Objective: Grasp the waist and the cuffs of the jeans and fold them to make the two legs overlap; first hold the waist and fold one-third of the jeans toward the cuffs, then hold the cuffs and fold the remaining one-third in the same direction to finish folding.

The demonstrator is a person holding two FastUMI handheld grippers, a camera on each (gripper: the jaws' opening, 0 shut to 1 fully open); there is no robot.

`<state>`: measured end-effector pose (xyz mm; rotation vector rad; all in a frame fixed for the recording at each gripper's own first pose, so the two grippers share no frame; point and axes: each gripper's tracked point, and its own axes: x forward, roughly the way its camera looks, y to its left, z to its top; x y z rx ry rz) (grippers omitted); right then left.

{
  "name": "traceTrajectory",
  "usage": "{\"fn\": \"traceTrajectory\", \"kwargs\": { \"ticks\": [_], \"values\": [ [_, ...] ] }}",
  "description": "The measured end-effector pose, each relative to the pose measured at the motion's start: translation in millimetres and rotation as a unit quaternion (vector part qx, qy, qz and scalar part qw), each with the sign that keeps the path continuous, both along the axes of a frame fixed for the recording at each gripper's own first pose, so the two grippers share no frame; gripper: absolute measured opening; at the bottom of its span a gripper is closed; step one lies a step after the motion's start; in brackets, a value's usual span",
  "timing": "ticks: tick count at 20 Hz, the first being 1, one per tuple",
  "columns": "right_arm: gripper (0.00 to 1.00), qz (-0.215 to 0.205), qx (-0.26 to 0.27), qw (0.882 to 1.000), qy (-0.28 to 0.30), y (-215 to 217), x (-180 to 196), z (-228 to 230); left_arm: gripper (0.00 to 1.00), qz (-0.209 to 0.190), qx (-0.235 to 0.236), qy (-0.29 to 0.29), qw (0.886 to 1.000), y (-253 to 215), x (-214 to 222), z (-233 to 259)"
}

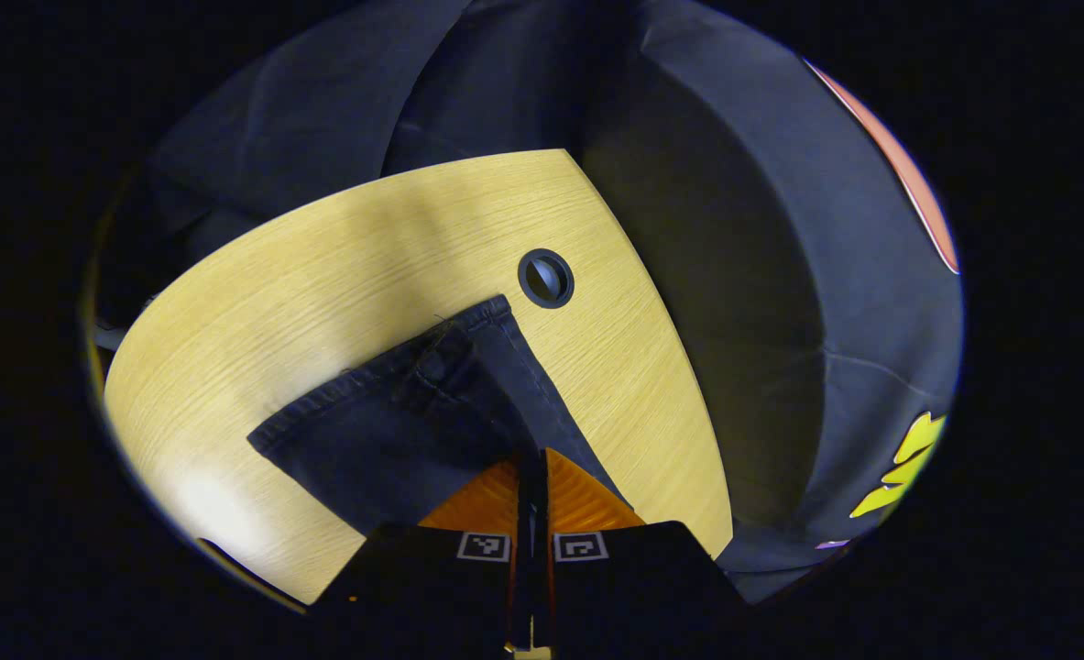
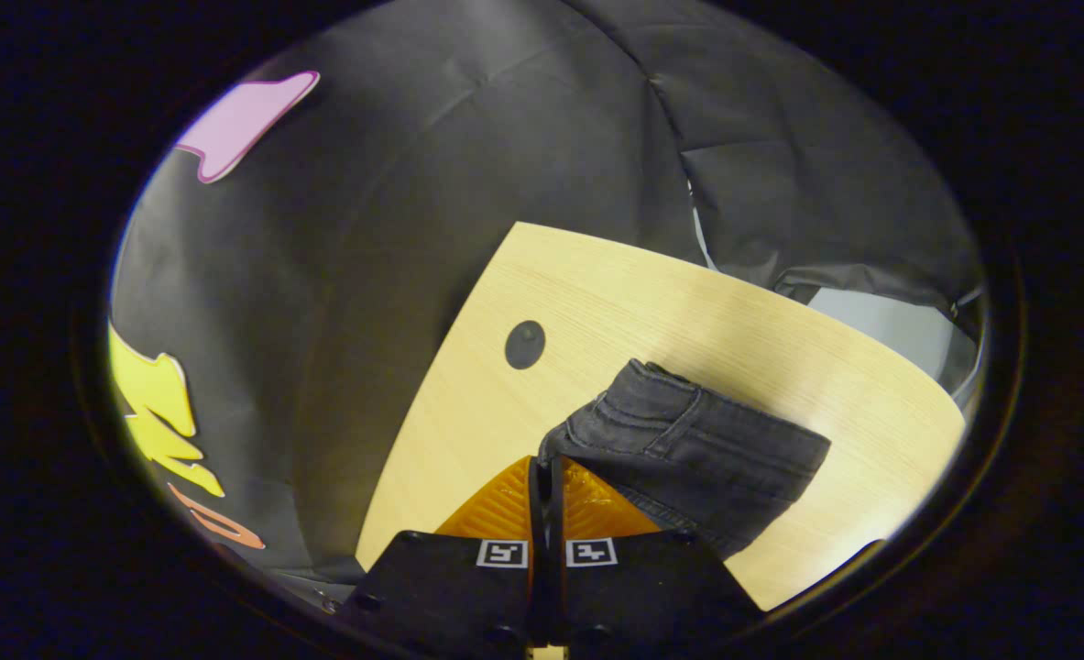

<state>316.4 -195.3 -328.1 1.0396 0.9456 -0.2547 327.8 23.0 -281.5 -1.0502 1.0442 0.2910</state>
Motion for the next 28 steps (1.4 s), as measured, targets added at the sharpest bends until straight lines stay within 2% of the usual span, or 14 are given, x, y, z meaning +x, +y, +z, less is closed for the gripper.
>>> {"fn": "traceTrajectory", "kwargs": {
  "ticks": [4, 5, 6, 7, 8, 9, 11, 13, 16, 17, 21, 25, 27, 28],
  "values": [
    [0.01, 0.002, -0.017, 1.000, 0.017, 4, 8, -21, 0.09, -0.003, 0.010, 0.012, 1.000, -4, 6, -19],
    [0.07, 0.003, -0.023, 1.000, 0.019, 4, 10, -24, 0.12, -0.004, 0.015, 0.014, 1.000, -3, 7, -20],
    [0.04, 0.004, -0.027, 0.999, 0.019, 3, 11, -25, 0.15, -0.005, 0.017, 0.014, 1.000, -5, 10, -19],
    [0.09, 0.005, -0.031, 0.999, 0.015, 4, 13, -24, 0.27, -0.005, 0.018, 0.014, 1.000, -6, 12, -17],
    [0.11, 0.006, -0.033, 0.999, 0.011, 4, 14, -25, 0.21, -0.006, 0.019, 0.015, 1.000, -8, 13, -13],
    [0.17, 0.008, -0.036, 0.999, 0.008, 4, 13, -24, 0.49, -0.009, 0.021, 0.014, 1.000, -9, 16, -9],
    [0.21, 0.026, -0.047, 0.999, 0.000, 7, 11, -20, 0.75, -0.008, 0.032, 0.013, 0.999, -8, 22, 1],
    [0.45, 0.054, -0.073, 0.996, -0.012, 9, 0, -12, 1.00, -0.007, 0.036, 0.002, 0.999, -7, 29, 22],
    [0.89, 0.081, -0.125, 0.988, -0.044, 12, -8, 12, 0.99, -0.027, 0.060, -0.036, 0.997, -11, 42, 77],
    [0.96, 0.088, -0.141, 0.984, -0.062, 15, -9, 26, 0.99, -0.050, 0.086, -0.068, 0.993, -13, 43, 117],
    [0.96, 0.117, -0.223, 0.953, -0.168, 31, -29, 112, 1.00, -0.124, 0.151, -0.190, 0.962, -40, 41, 220],
    [0.96, 0.139, -0.299, 0.903, -0.274, 53, -83, 199, 0.98, -0.188, 0.188, -0.278, 0.923, -78, -11, 299],
    [1.00, 0.147, -0.325, 0.879, -0.317, 65, -117, 229, 0.98, -0.201, 0.217, -0.318, 0.901, -89, -37, 327],
    [0.96, 0.150, -0.324, 0.869, -0.342, 74, -133, 243, 0.98, -0.199, 0.233, -0.338, 0.890, -91, -49, 338]
  ]
}}
